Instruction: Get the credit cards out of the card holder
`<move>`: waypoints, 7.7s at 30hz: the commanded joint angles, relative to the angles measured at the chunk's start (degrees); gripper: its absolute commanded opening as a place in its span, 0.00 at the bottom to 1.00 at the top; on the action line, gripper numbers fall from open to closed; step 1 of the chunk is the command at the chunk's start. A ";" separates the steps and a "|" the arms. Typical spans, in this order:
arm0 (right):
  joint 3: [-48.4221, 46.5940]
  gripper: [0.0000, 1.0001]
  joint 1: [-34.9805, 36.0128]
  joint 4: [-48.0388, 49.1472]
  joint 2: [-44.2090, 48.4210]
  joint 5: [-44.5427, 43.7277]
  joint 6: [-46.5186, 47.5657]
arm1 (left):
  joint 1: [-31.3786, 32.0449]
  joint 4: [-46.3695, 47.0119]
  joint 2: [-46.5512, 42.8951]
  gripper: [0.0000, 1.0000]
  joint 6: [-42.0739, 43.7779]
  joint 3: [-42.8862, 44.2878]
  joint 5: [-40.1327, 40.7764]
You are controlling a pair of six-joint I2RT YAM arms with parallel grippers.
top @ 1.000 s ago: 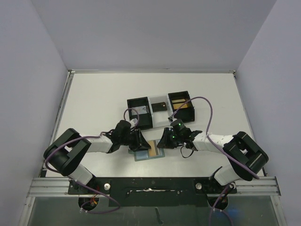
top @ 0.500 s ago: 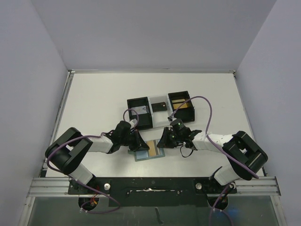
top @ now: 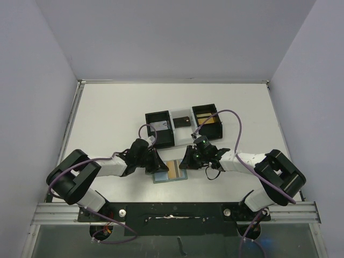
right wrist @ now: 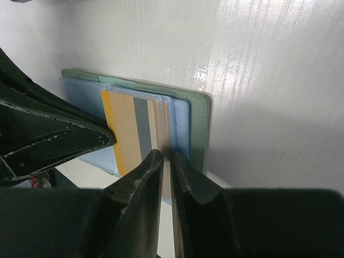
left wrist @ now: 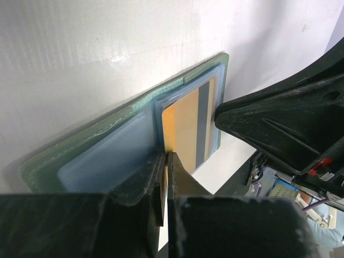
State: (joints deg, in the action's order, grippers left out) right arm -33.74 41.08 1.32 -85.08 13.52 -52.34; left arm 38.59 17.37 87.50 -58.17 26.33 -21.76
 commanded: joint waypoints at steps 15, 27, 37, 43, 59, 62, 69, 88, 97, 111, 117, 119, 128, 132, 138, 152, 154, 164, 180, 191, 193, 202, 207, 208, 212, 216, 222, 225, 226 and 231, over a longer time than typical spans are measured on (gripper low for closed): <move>-3.79 0.19 0.40 -4.58 4.46 -4.38 2.94 | -0.20 -4.15 -3.44 0.00 3.94 0.30 2.22; -4.58 0.25 2.05 6.11 -2.77 5.97 1.75 | -0.25 -3.52 -2.86 0.00 4.25 1.10 1.38; -4.66 0.25 1.37 -2.51 -5.03 1.37 1.58 | -0.27 -2.02 -4.24 0.12 2.92 -0.40 0.86; -4.00 0.25 1.59 -3.54 -1.78 -0.64 1.42 | -0.27 -1.80 -3.76 0.11 2.63 -0.12 0.85; -5.57 0.25 1.72 0.08 -7.19 5.70 2.57 | -0.40 0.14 -2.35 0.21 2.26 0.15 0.03; -5.29 0.24 1.67 0.54 -7.46 6.24 2.37 | -0.44 2.37 -1.31 0.24 1.20 -0.68 -0.53; -5.02 0.24 1.59 1.50 -7.84 7.85 2.41 | -0.47 8.63 0.01 0.25 -2.12 -3.63 -1.53; -5.58 0.24 1.06 -2.77 -6.77 3.27 2.46 | -1.73 -5.26 -10.58 0.00 3.15 -4.97 6.98; -9.08 0.29 1.71 -2.53 -3.67 3.47 4.15 | -1.79 -3.93 -9.03 0.00 3.71 -3.59 5.41; -8.61 0.31 2.47 2.06 -8.66 10.84 3.54 | -1.83 -0.96 -8.67 0.02 2.45 -3.83 3.75; -8.45 0.31 2.54 1.33 -10.51 10.99 3.37 | -1.88 4.87 -7.27 0.18 0.20 -4.78 0.73; -8.07 0.30 2.47 1.31 -10.63 10.99 3.21 | -2.20 8.43 -5.72 0.20 -1.16 -5.83 -0.91; -6.93 0.30 1.90 1.48 -9.85 10.51 2.86 | -3.01 20.25 -2.56 0.15 -7.06 -9.61 -4.55; -6.61 0.31 1.56 1.74 -9.13 9.73 2.77 | -3.27 16.12 -4.92 0.04 -5.38 -9.14 -3.34; -7.20 0.33 0.79 0.62 -7.08 7.49 3.53 | -4.22 3.87 -10.47 0.00 0.20 -7.18 0.72; -9.94 0.49 -5.40 -6.55 6.50 -3.04 9.46 | -6.24 -9.32 -26.17 0.00 8.87 -4.48 4.77; -11.44 0.53 -7.84 -8.97 8.56 -5.59 11.35 | -6.44 -10.21 -27.84 0.00 9.55 -3.67 5.79; -23.41 0.67 -18.23 -16.72 4.03 -8.76 20.75 | -6.76 -10.88 -29.04 0.00 11.37 -0.80 7.14; -29.78 0.69 -21.35 -14.58 -8.40 1.26 22.58 | -7.21 -9.54 -27.65 0.00 10.52 -0.80 6.02; -28.25 0.67 -21.25 -12.18 -8.53 8.53 21.19 | -8.25 -6.82 -26.07 0.00 8.51 -0.53 4.12; -27.21 0.67 -21.18 -12.08 -7.84 9.30 21.05 | -8.27 -6.74 -26.05 0.00 8.51 -0.44 3.97; -25.67 0.68 -21.39 -14.82 0.38 5.31 23.02 | -8.53 -5.85 -25.74 0.00 9.58 1.30 2.17; -22.05 0.75 -22.47 -12.19 8.36 -0.09 25.03 | -8.64 -1.60 -25.96 0.00 9.27 2.46 -0.82; -20.14 0.78 -22.69 -9.66 10.02 1.31 24.49 | -8.58 0.67 -25.83 0.00 8.24 2.31 -1.75; -11.49 1.00 -25.77 2.11 15.53 9.54 17.72 | -8.29 10.63 -25.06 0.00 4.33 1.91 -4.85; -1.09 0.98 -30.66 22.07 18.94 20.84 4.13 | -8.20 13.51 -24.75 0.00 3.46 2.79 -7.82; 2.41 0.98 -29.12 43.06 14.53 36.69 -5.60 | -8.18 18.34 -23.55 0.00 0.65 3.32 -10.18; 0.87 0.90 -24.89 42.59 12.27 37.69 -5.67 | -8.35 26.47 -21.48 0.00 -4.38 2.60 -12.43; 0.47 0.87 -23.43 42.49 11.59 37.68 -5.52 | -8.38 27.59 -20.89 0.00 -5.08 2.76 -13.10; -3.50 0.72 -19.13 40.14 9.15 39.41 -3.84 | -8.40 30.99 -20.46 0.00 -6.97 2.25 -13.74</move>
State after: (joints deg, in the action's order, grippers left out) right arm -33.56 20.03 36.49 -75.48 49.25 -56.01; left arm 30.28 38.54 67.44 -62.15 26.74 -33.12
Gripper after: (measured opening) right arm 0.759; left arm 0.007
